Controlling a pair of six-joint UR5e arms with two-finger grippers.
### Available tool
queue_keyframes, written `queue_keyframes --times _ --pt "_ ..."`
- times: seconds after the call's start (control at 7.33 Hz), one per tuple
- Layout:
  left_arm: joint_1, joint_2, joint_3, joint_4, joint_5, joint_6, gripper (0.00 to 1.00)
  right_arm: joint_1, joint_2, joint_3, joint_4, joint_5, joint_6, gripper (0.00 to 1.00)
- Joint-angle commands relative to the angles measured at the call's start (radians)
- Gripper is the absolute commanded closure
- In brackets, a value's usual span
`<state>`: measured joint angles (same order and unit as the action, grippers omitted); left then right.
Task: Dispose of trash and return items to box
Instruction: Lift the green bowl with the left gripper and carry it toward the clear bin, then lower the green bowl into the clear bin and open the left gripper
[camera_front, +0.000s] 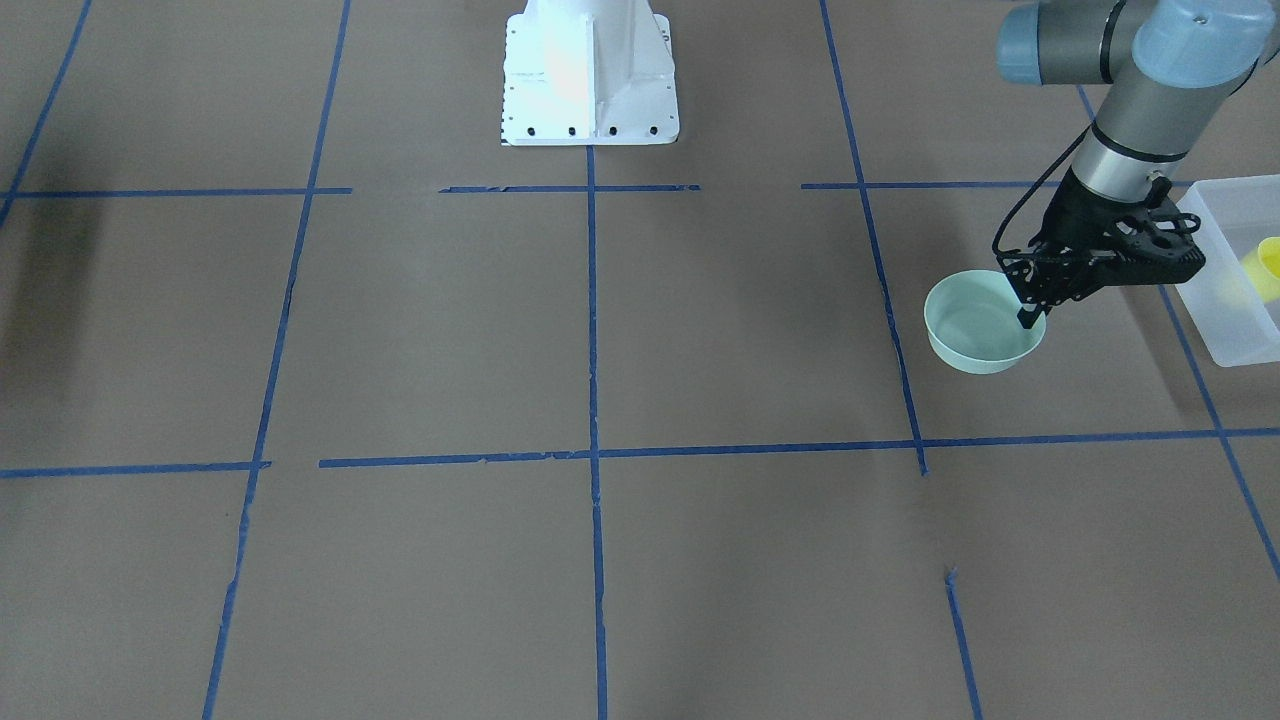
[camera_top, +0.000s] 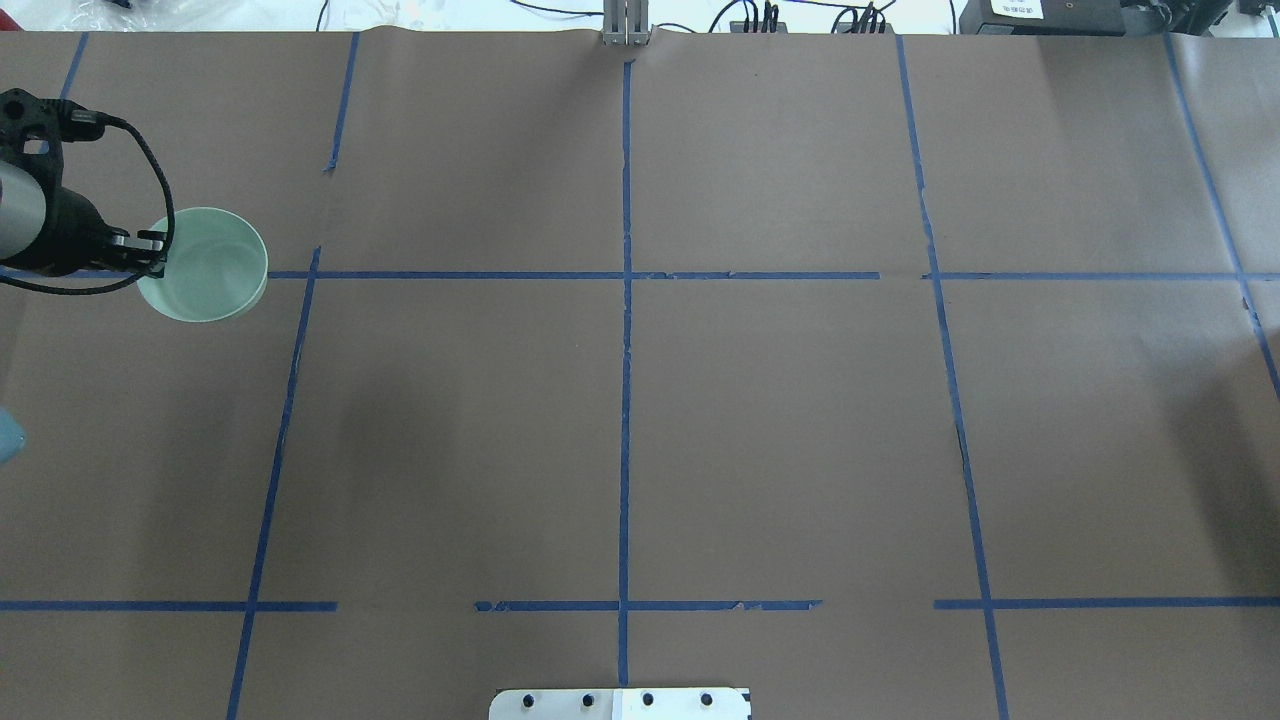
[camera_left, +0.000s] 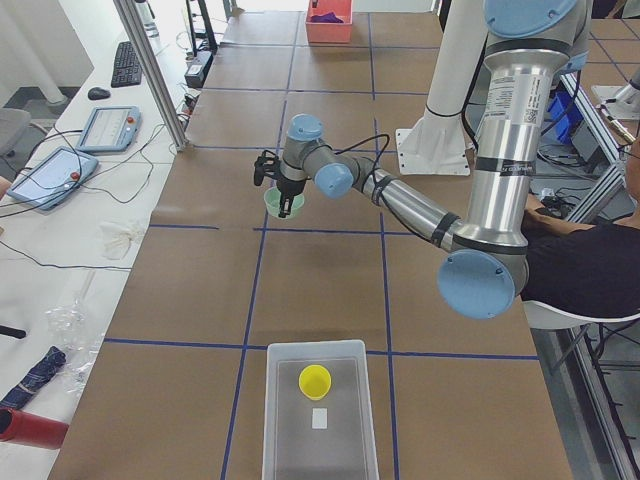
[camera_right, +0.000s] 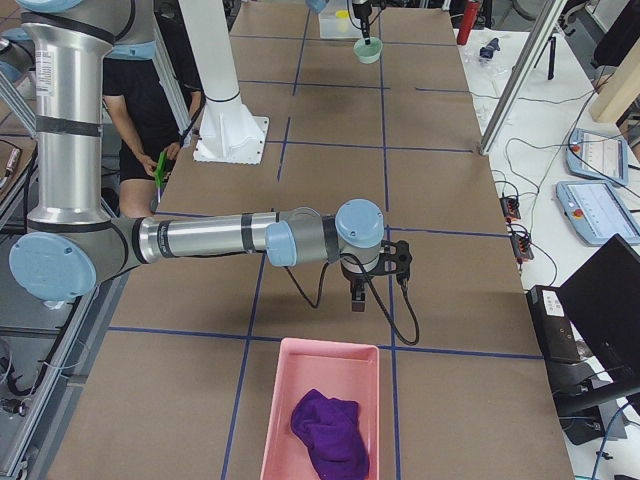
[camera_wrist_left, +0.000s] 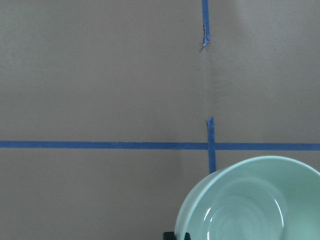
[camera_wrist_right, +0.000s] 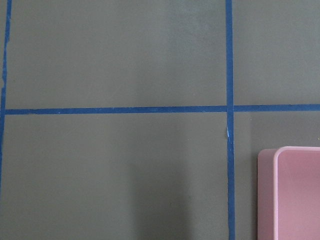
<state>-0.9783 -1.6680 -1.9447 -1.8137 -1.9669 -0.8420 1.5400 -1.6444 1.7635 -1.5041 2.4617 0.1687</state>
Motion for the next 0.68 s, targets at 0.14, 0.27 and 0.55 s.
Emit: queue_keyframes --times 0.14,0.27,0.55 --pt "-0.153 0.008 0.067 0.001 -0.039 0.235 1.0 0.012 0.014 -0.013 0.001 -0.061 -0.047 0.0" --pt "-0.222 0.046 0.091 -0.001 -0.053 0.355 1.0 0.017 0.017 -0.012 0.002 -0.061 -0.048 0.0" --pt "-0.339 0.095 0.122 0.028 -0.084 0.54 1.0 0.017 0.015 -0.012 0.008 -0.061 -0.043 0.0"
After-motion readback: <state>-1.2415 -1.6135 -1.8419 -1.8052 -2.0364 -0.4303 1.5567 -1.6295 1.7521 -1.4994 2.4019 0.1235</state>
